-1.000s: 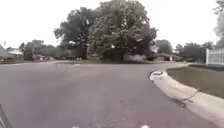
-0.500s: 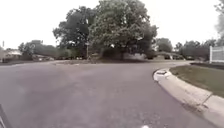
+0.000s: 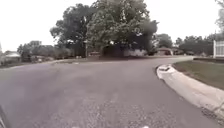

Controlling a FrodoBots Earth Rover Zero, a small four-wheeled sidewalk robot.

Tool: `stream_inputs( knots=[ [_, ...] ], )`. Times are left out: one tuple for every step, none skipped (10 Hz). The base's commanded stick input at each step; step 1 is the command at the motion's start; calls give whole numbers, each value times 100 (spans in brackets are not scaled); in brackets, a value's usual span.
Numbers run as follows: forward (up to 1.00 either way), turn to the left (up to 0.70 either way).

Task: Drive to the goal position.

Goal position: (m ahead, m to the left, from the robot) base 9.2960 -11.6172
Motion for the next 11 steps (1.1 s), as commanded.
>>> stream_inputs(
  knots=[
    [70,0],
    [70,0],
    [70,0],
    [70,0],
    [70,0],
    [70,0],
    [70,-22],
    [70,-35],
    [70,-35],
    [70,-35],
    [70,-15]
  ],
)
